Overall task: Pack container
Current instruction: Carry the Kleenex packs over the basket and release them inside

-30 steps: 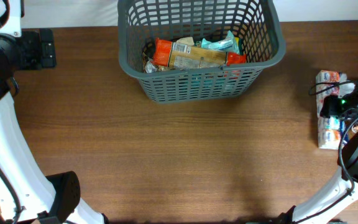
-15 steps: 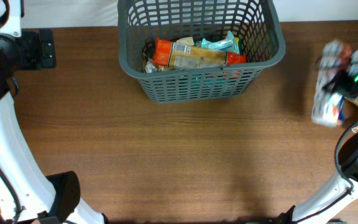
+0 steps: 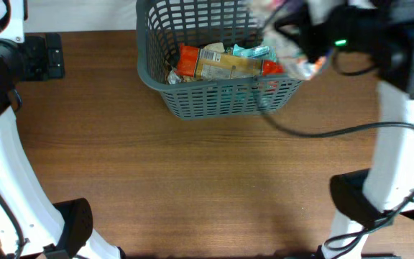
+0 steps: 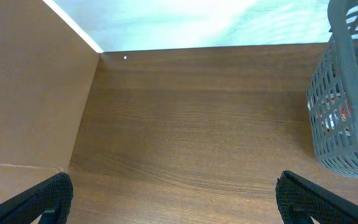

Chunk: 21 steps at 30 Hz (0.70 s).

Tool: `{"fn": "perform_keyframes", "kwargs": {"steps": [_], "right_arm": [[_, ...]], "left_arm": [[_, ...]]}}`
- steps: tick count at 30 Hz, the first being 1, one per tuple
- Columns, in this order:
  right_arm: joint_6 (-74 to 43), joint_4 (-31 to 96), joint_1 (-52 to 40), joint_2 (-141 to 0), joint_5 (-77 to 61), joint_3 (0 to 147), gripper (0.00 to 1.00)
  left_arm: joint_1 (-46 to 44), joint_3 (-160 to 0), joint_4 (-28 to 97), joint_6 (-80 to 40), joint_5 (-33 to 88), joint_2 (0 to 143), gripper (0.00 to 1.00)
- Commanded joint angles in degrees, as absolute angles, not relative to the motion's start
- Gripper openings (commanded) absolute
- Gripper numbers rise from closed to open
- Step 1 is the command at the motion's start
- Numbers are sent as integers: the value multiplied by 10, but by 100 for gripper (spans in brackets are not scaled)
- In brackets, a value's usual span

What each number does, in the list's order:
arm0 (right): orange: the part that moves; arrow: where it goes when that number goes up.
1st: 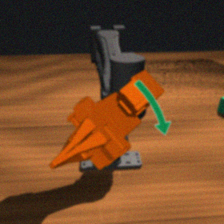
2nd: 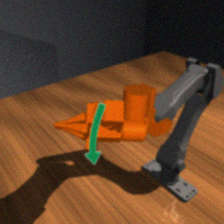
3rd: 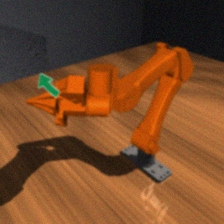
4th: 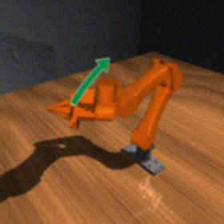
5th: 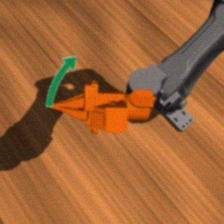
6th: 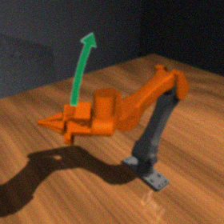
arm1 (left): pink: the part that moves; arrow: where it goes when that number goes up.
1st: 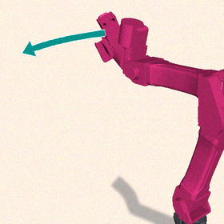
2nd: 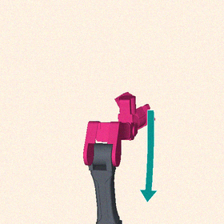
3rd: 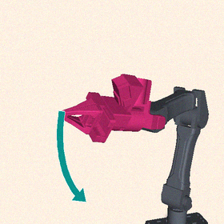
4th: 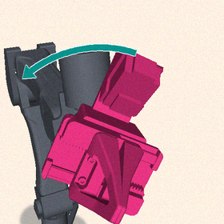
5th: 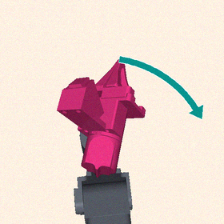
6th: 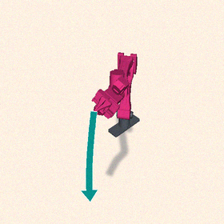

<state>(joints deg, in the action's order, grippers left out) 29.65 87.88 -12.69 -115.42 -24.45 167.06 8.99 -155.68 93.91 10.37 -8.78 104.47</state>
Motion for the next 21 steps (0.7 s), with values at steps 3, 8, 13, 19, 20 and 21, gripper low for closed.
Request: {"fn": "perform_keyframes", "kwargs": {"steps": [3, 8, 13, 19, 20, 21], "right_arm": [[552, 802, -188, -1207, -121, 1627, 4], [606, 662, -180, -1270, -122, 1541, 4], [591, 651, -178, -1332, -122, 1493, 4], [531, 648, -178, -1356, -146, 1487, 58], [526, 648, -178, -1356, -145, 1487, 58], [510, 648, -178, -1356, -143, 1487, 58]], "left_arm": [[92, -1558, 940, 97, -86, 1040, 99], [92, -1558, 940, 97, -86, 1040, 99], [92, -1558, 940, 97, -86, 1040, 99], [92, -1558, 940, 97, -86, 1040, 99], [92, -1558, 940, 97, -86, 1040, 99], [92, -1558, 940, 97, -86, 1040, 99]]}}
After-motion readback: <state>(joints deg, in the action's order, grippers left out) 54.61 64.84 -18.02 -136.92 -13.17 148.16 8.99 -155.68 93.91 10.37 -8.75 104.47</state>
